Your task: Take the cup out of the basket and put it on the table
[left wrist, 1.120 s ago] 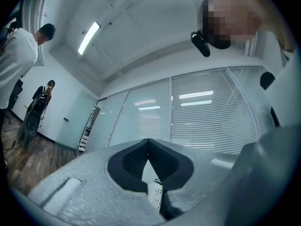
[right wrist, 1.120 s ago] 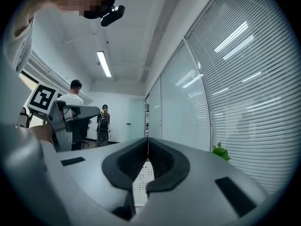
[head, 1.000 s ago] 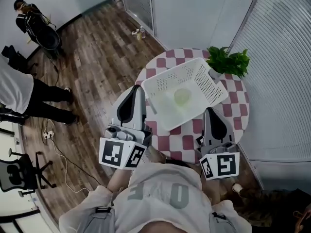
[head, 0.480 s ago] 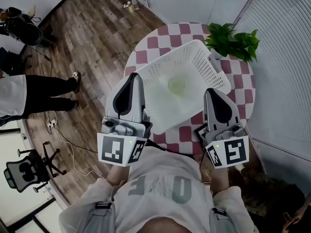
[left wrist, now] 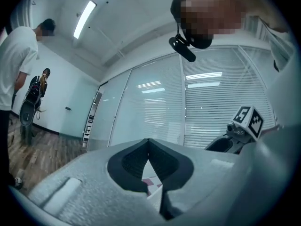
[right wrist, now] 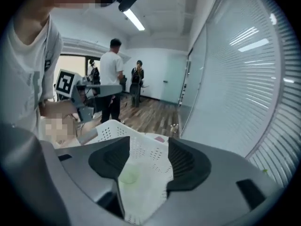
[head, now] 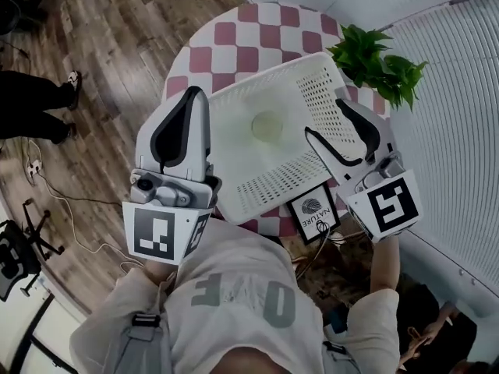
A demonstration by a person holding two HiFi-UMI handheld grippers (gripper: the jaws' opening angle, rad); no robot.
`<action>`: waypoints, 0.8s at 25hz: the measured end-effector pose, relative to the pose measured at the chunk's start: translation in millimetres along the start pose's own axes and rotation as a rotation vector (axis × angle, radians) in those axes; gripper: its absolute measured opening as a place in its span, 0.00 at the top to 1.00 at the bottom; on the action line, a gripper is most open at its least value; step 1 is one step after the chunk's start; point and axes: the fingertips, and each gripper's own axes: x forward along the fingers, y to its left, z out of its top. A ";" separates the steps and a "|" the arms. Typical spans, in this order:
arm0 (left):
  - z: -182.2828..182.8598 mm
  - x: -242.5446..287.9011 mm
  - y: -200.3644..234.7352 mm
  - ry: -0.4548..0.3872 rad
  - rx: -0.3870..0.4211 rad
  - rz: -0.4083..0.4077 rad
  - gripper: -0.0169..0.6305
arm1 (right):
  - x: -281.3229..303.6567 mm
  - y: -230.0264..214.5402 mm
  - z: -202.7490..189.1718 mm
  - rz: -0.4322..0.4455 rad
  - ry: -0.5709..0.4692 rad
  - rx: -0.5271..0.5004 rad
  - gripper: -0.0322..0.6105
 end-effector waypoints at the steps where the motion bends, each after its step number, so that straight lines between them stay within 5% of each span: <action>1: -5.6 2.0 7.5 0.014 0.005 0.009 0.97 | 14.7 2.1 -9.8 0.043 0.062 -0.028 0.55; 5: -25.9 3.0 25.2 0.054 -0.006 0.032 0.97 | 74.3 20.0 -56.2 0.264 0.271 -0.088 0.55; 10: -34.9 -2.0 34.4 0.088 0.035 0.015 0.97 | 127.4 34.0 -110.5 0.427 0.532 -0.183 0.54; 20: -66.3 -18.2 87.7 0.115 -0.047 0.133 0.97 | 174.7 65.2 -191.5 0.571 0.792 -0.200 0.55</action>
